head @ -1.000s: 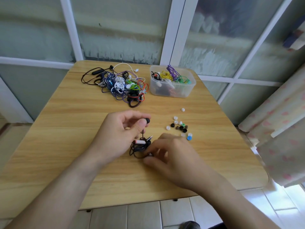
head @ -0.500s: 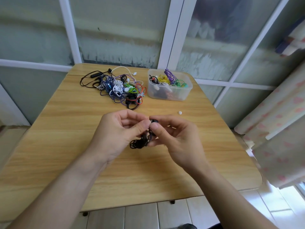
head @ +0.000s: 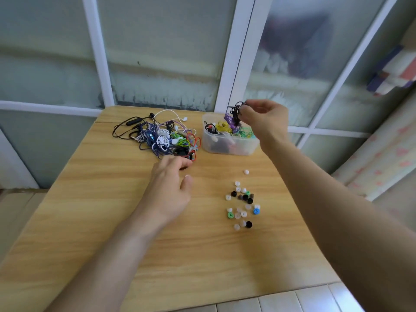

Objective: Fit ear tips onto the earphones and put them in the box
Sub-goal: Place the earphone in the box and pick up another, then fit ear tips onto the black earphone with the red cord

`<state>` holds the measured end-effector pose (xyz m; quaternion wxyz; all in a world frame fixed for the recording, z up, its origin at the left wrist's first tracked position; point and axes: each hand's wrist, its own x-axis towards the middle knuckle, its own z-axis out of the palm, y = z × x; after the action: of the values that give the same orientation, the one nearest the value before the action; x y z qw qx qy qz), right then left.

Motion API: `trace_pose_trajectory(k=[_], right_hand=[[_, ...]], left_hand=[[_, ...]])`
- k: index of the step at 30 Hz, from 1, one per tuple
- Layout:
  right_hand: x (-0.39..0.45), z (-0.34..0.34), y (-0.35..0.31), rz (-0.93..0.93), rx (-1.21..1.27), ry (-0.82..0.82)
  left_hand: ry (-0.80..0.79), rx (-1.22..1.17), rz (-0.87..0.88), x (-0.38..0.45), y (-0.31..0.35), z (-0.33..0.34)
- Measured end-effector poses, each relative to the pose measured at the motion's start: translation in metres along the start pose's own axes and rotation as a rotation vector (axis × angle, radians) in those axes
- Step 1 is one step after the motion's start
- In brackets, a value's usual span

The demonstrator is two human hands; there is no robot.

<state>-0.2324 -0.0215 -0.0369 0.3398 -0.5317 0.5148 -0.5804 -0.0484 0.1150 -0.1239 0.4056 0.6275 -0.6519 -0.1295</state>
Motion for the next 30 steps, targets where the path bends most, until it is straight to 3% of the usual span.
trace_pose_trajectory(k=[3,6,11,13,16,17,19,21,23,26,30], right_hand=[[0.025,0.004,0.018,-0.080,-0.385,0.000],[0.036,0.005,0.041,-0.074,-0.739,-0.146],[0.048,0.015,0.058,-0.124,-1.098,-0.218],[0.044,0.022,0.051,-0.204,-1.112,-0.178],[0.026,0.035,0.036,-0.532,-0.883,-0.061],[0.013,0.041,0.032,-0.629,-0.763,-0.105],[-0.013,0.055,0.025,-0.771,-0.628,-0.350],[-0.032,0.069,0.032,-0.780,-0.699,-0.620],[-0.041,0.080,0.046,-0.721,-0.848,-0.762],[-0.046,0.087,0.057,-0.613,-0.939,-0.772],[-0.051,0.090,0.052,-0.604,-0.875,-0.626]], left_hand=[[-0.073,0.102,-0.005,0.010,-0.003,0.003],[-0.140,0.170,-0.026,0.015,-0.007,0.005],[-0.205,0.179,-0.040,0.016,-0.012,0.007],[-0.176,0.170,-0.043,0.016,-0.013,0.006],[-0.127,0.165,-0.051,0.017,-0.014,0.002],[-0.105,0.169,-0.062,0.017,-0.015,0.001],[-0.035,0.173,-0.097,0.020,-0.015,-0.003],[0.035,0.167,-0.160,0.022,-0.014,-0.008],[0.075,0.144,-0.204,0.022,-0.015,-0.012],[0.089,0.113,-0.206,0.021,-0.019,-0.015],[0.095,0.107,-0.217,0.020,-0.020,-0.020]])
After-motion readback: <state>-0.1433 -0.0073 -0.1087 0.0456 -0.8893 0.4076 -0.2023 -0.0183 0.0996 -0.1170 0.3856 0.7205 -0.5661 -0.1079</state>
